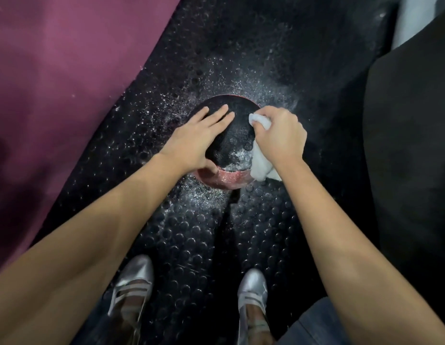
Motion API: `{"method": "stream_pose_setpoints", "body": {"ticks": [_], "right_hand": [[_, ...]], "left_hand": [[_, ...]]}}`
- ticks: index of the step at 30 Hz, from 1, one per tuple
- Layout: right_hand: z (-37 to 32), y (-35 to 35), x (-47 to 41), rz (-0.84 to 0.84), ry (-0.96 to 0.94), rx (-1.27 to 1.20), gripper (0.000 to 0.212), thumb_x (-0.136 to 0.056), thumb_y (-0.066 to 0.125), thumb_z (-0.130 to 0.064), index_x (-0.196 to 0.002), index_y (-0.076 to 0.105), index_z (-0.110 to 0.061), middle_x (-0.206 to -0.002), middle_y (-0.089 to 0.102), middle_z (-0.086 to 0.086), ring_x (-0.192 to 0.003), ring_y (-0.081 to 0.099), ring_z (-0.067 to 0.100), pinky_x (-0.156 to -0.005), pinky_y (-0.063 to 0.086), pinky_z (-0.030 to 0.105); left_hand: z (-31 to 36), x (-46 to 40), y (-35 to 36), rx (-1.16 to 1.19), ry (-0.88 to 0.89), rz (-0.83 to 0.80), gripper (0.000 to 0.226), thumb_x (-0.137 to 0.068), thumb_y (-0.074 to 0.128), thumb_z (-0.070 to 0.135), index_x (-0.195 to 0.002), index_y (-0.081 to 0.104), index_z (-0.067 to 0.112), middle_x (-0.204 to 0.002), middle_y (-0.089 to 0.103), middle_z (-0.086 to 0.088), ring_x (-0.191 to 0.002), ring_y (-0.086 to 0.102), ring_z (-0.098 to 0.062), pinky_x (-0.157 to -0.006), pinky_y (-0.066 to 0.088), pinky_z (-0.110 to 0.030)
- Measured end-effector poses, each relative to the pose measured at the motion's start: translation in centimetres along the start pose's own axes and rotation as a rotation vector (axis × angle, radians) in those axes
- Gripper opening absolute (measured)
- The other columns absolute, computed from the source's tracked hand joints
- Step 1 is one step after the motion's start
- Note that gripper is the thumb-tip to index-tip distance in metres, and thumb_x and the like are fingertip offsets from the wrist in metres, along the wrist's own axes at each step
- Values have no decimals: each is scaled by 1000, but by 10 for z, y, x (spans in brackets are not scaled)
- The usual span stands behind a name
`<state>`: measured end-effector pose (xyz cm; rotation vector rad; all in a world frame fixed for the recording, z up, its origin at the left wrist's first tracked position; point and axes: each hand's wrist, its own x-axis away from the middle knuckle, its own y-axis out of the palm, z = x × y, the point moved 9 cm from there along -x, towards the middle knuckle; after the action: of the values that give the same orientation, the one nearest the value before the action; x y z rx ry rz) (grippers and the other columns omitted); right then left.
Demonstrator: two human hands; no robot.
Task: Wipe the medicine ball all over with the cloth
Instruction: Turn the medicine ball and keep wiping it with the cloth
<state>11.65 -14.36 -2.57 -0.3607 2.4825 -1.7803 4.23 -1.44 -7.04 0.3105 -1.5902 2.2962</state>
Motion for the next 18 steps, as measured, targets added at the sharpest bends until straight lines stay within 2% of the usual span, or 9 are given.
{"method": "stream_pose_setpoints", "body": {"ticks": [6,10,12,14,16,18], "right_hand": [[-22,-2,35,109,-184,106,22,-91,51,-20,-106,67,-23,-99,60,6,-90,57,28,-62,34,31],[-10,-6,27,106,-71,124,22,-92,49,-22,-107,65,-26,-101,58,4,-92,56,28,-65,35,32],[-21,-3,30,101,-105,181,23,-92,50,-22,-110,65,-24,-104,58,4,-95,56,26,-65,33,32],[-32,6,43,89,-213,211,21,-86,60,-18,-105,68,-20,-94,61,6,-85,59,28,-59,33,30],[-30,0,51,159,-266,211,18,-78,68,-14,-94,72,-16,-81,62,8,-71,60,30,-53,30,27],[-23,-4,44,149,-208,212,16,-83,62,-15,-97,70,-16,-86,61,9,-77,59,30,-55,30,29]], "left_hand": [[-6,1,-3,21,-30,37,123,-67,84,42,-154,-2,34,-161,-6,19,-150,2,-17,-108,37,-46],[3,2,0,-30,-43,44,122,-70,82,44,-154,-5,34,-161,-9,18,-150,0,-18,-102,44,-48],[3,0,-1,-32,-66,49,122,-69,83,44,-154,-5,33,-161,-8,17,-150,2,-19,-104,43,-48],[0,-1,-2,-1,-86,51,123,-68,84,43,-155,-3,33,-161,-7,17,-150,2,-19,-107,41,-49],[0,1,-1,19,-93,50,121,-70,83,41,-155,-3,33,-161,-7,17,-150,2,-19,-106,42,-50],[2,1,0,8,-97,54,120,-71,83,40,-155,-4,32,-161,-8,16,-150,1,-19,-105,44,-49]]}}
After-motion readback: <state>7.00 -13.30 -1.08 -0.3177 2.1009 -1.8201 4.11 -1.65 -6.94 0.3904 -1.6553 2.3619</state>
